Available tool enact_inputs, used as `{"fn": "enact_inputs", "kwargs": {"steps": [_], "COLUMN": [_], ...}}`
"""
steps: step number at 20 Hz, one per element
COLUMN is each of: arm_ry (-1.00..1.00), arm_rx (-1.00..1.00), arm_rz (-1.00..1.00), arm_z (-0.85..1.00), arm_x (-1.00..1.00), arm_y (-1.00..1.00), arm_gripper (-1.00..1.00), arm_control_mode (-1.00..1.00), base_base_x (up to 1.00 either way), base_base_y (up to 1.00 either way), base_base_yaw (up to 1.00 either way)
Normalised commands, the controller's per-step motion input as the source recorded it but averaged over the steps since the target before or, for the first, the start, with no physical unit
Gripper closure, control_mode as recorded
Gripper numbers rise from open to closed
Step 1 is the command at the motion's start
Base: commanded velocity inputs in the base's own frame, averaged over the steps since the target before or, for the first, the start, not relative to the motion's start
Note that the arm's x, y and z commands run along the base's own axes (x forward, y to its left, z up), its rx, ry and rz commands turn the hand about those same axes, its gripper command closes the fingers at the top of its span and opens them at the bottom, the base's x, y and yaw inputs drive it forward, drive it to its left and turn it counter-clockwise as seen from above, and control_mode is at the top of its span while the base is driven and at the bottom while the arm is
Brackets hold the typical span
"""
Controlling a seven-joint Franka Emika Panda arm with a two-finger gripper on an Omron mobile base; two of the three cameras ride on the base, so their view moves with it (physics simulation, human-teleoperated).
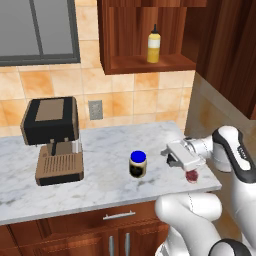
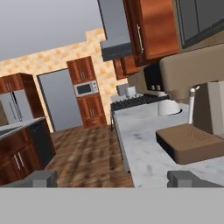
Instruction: There are various items on the counter. Only move the condiments/shakers into the cabinet.
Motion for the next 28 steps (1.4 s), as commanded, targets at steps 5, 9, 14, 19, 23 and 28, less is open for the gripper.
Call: {"fn": "enact_inputs", "kwargs": {"steps": [5,9,14,19,23,28], "arm_ry": [0.02,0.05,0.05,0.01,0.00,0.00], "arm_rx": [0.00,0.00,0.00,0.00,0.00,0.00], "arm_rz": [0.00,0.00,0.00,0.00,0.00,0.00], "arm_z": [-0.04,-0.02,-0.03,-0.01,0.00,0.00], "arm_x": [0.07,0.05,0.03,0.02,0.00,0.00], "arm_y": [0.05,0.00,0.00,0.00,0.00,0.00], "arm_gripper": [-1.00,-1.00,-1.00,-1.00,-1.00,-1.00], "arm_control_mode": [-1.00,-1.00,-1.00,-1.00,-1.00,-1.00], "base_base_x": [0.00,0.00,0.00,0.00,0.00,0.00], "base_base_y": [0.00,0.00,0.00,0.00,0.00,0.00], "base_base_yaw": [0.00,0.00,0.00,0.00,0.00,0.00]}}
